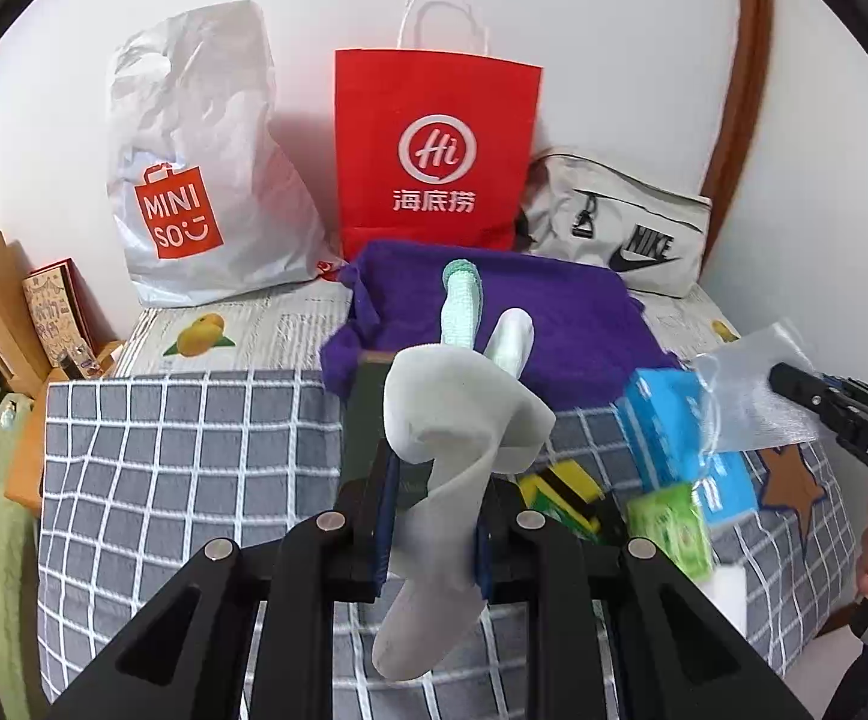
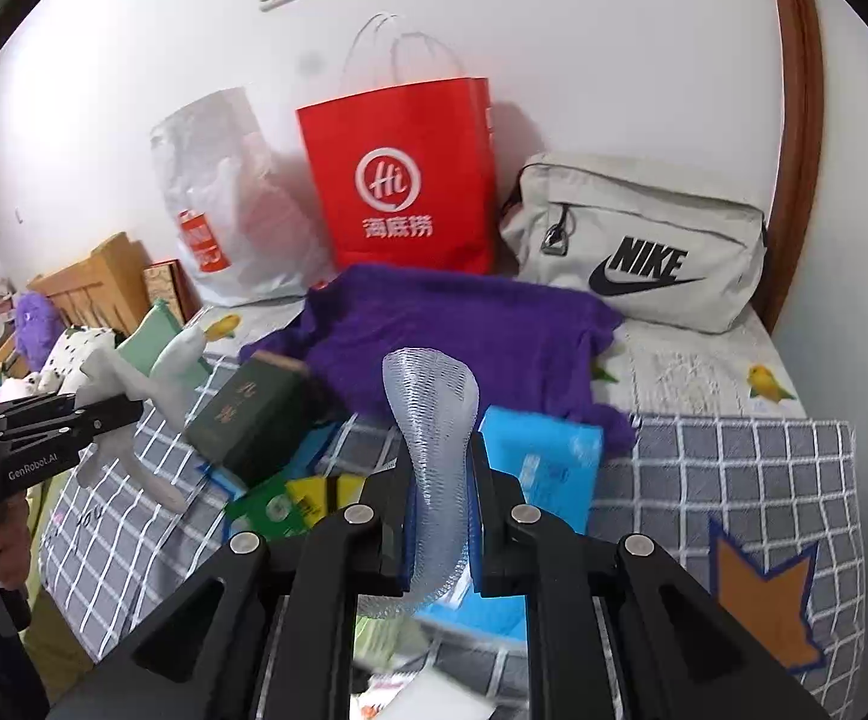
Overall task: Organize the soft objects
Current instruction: 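Carry the mesh bag and glove onto the purple towel with both tools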
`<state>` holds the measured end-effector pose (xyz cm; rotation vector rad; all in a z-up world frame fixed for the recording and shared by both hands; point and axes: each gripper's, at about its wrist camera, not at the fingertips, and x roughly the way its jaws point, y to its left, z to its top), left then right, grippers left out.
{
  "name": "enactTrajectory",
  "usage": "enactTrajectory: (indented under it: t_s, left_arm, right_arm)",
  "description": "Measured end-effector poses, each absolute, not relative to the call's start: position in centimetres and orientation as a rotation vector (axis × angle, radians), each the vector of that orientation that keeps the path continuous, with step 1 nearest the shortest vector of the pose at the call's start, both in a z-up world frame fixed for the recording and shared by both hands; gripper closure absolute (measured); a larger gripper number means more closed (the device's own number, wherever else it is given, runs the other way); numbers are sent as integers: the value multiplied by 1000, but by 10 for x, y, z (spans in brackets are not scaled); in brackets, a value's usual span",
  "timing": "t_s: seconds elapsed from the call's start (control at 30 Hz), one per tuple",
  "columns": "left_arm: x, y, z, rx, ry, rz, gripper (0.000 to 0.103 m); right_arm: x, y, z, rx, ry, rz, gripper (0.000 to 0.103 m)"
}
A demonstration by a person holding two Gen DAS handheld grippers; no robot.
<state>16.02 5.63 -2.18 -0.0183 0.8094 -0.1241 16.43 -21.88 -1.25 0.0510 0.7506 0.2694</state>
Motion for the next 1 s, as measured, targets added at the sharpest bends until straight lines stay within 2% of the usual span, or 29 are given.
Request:
enactTrajectory:
  t_s: [0.5,1.0]
  left_arm:
    - [264,56,-19,-14,828,-113,83]
    - [361,32,-44,19,882,-152,83]
  right_arm:
    - [269,-232,-13,60,766,213,90]
    - [363,-242,-47,66,829,180,90]
